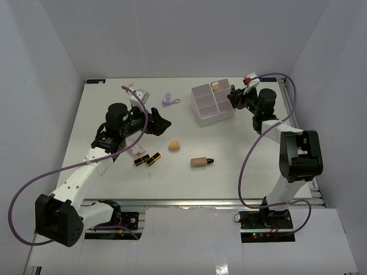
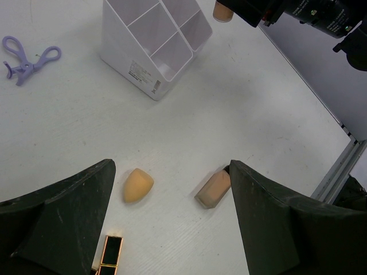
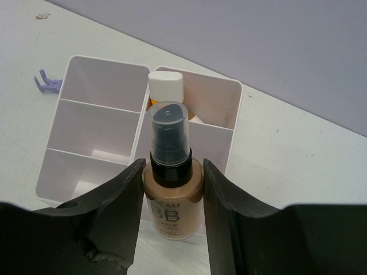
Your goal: Organize the makeup
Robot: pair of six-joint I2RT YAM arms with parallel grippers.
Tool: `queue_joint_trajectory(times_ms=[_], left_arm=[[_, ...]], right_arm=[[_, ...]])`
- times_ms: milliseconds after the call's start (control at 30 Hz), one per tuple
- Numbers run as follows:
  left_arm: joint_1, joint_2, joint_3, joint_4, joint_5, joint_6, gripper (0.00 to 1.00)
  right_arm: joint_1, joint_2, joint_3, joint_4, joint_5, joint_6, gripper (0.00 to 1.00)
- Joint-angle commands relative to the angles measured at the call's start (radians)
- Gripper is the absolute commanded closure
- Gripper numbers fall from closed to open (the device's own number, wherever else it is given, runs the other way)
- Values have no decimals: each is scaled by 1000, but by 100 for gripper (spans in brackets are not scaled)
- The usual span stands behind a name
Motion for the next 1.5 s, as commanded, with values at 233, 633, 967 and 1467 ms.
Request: queue_joint_trajectory(times_ms=[233, 633, 967, 1467], left_arm=[[7, 5, -8, 22, 11, 12, 8], [7, 16, -8, 21, 11, 15, 8], [8, 22, -8, 19, 12, 15, 8], [9, 24, -8, 19, 12, 15, 8]], right_arm=[[-9, 62, -40, 261, -46, 59, 91], [-12, 143, 4, 306, -39, 76, 81], [-12, 160, 2, 325, -42, 67, 76], [-14, 177, 7, 319, -60, 60, 47]])
